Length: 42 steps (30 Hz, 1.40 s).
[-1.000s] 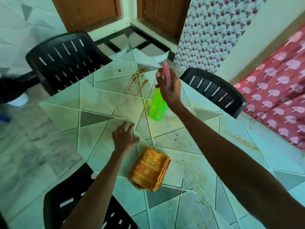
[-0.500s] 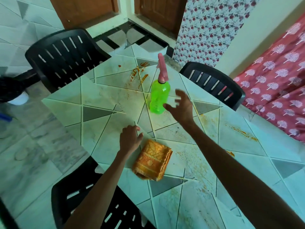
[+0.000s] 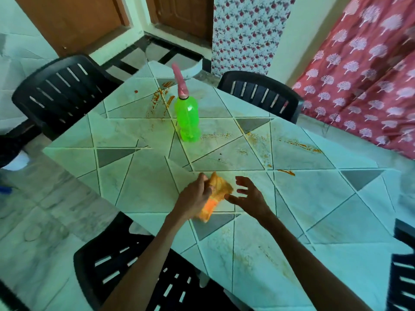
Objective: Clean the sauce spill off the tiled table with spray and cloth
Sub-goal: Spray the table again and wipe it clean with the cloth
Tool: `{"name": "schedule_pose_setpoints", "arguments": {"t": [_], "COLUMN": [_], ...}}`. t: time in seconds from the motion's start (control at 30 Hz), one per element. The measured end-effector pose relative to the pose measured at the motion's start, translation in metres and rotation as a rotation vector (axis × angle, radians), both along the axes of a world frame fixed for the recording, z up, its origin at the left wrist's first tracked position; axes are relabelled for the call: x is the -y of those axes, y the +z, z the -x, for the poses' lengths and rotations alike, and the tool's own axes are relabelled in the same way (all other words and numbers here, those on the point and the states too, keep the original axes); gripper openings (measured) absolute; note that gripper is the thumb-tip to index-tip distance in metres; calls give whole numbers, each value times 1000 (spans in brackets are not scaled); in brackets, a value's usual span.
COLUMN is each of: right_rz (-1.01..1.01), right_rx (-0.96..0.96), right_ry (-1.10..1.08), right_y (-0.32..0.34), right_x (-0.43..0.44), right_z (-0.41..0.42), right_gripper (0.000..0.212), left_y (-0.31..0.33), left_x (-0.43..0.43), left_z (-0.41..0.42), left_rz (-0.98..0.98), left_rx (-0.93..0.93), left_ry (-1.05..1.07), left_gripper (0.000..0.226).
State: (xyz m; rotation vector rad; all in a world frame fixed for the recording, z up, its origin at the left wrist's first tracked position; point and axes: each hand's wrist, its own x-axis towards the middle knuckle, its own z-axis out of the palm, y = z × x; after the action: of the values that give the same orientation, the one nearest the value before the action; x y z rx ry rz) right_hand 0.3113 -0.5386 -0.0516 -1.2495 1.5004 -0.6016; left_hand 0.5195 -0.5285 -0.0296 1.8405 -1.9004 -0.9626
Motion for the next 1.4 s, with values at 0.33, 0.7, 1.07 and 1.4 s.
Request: {"name": "schedule_pose_setpoints", "arguments": {"t": [0.33,0.7,1.07,1.4], "right_rz": [-232,-292,-36,115], "right_rx": [955,1124,661,82], "right_ry": [-250,-328,-917,-970], "right_y": [53,55,36,5], "right_x": [-87,-151,-141,-26], "right_z": [147,304,386,442], "right_gripper": [84,93,77,61], "left_y": [77,79,49,-6], "left_x": [-24,-60,-41,66], "left_z": [152,326,432,501], "left_rz": [-235,-413,-99,-12], "left_rx": [-820,-902,-531,-365], "left_ry": [-42,-311,-265,-132], "left_gripper": [46,41,35,44]}}
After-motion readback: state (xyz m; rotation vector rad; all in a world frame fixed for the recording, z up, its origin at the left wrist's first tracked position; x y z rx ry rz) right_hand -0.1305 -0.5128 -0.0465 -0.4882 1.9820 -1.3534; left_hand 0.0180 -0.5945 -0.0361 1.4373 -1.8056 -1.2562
